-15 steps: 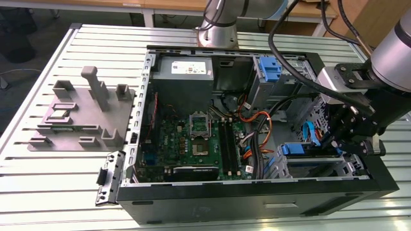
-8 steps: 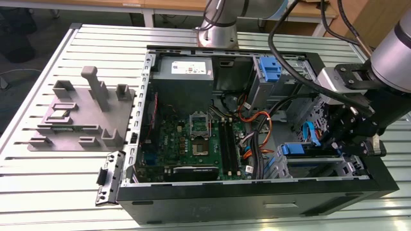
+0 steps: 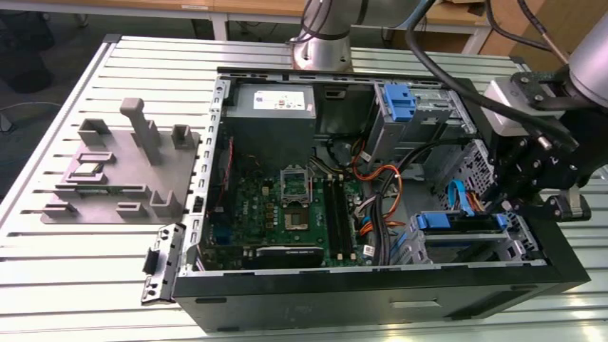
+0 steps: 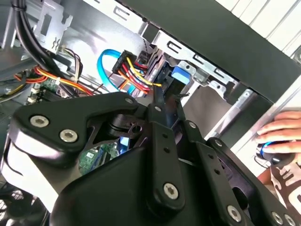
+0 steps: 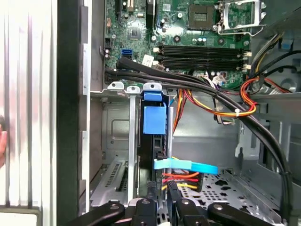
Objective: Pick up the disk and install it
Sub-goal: 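Insert the second disk wire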
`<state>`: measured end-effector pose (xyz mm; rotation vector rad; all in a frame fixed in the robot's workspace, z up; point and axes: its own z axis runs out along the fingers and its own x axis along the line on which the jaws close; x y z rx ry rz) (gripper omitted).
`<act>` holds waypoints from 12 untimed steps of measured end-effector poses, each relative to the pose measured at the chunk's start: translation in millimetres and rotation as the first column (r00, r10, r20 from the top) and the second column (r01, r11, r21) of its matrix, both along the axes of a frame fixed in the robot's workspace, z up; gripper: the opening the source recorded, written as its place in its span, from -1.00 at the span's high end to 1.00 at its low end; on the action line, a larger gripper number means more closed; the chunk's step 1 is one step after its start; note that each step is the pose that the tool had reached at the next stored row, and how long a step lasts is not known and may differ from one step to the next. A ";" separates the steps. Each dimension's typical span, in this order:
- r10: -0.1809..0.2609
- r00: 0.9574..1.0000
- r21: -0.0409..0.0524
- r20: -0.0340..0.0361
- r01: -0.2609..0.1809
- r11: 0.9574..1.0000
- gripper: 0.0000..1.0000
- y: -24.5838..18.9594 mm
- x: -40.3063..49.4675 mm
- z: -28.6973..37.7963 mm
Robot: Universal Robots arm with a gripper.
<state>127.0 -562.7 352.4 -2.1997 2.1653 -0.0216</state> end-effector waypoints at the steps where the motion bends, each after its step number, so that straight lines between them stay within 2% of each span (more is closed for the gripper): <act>1: 0.000 1.000 0.000 0.000 0.000 1.000 0.53 0.0 0.0 0.6; 8: 0.000 1.000 0.000 0.000 0.000 1.000 0.53 0.0 0.0 0.8; 10: 0.000 1.000 0.000 0.000 0.000 1.000 0.53 0.0 0.0 8.3; 12: 0.000 1.000 0.000 0.000 0.000 1.000 0.53 0.0 0.0 8.4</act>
